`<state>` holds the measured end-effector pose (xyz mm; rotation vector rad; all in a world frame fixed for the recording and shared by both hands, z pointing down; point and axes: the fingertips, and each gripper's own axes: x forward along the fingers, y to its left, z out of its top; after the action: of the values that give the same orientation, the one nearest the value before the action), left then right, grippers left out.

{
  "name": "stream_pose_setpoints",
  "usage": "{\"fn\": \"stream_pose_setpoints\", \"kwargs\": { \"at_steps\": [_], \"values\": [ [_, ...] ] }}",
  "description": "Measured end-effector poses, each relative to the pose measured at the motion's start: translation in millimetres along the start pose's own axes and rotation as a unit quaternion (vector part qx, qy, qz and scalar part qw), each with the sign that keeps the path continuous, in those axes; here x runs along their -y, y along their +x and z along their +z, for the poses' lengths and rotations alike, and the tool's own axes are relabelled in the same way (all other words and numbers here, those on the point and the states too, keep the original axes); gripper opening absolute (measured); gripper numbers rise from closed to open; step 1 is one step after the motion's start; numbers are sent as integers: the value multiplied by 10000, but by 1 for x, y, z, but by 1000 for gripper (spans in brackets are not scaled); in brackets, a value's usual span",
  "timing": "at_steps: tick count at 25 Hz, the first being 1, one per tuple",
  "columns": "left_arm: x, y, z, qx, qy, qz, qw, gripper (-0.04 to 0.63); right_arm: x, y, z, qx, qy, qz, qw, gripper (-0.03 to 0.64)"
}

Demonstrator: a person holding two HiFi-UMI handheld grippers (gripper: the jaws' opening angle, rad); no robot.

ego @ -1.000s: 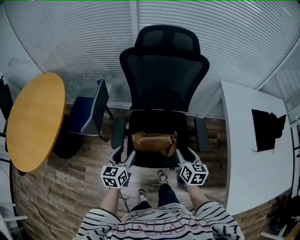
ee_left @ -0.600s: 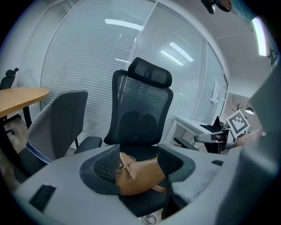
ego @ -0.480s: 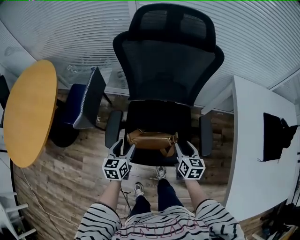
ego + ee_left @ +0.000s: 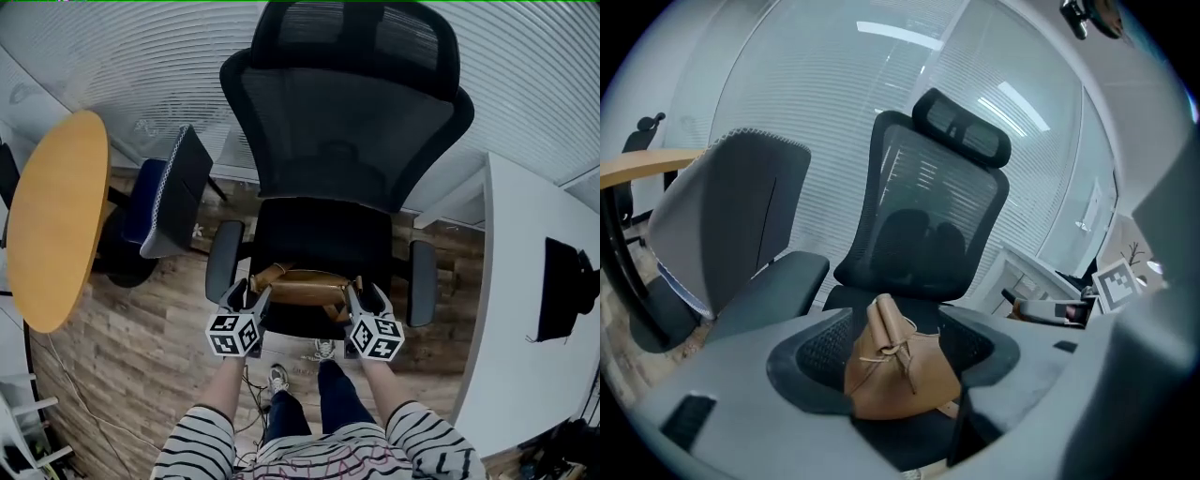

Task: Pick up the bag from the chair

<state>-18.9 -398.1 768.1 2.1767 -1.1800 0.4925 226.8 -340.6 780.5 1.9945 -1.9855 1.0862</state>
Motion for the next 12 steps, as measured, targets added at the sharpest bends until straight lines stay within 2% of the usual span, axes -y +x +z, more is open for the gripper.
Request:
{"fn": "stream_pose_setpoints", "kwargs": {
  "at_steps": [7,12],
  "values": [
    [-12,21,-7,183,-477,-105,9986,264,-3,26,-16,-213,299,283,9989,233],
    [-13,36,-8,251,-841,-253,9958,262,0,36,-25,-297,727,453,9959,233]
  ]
}}
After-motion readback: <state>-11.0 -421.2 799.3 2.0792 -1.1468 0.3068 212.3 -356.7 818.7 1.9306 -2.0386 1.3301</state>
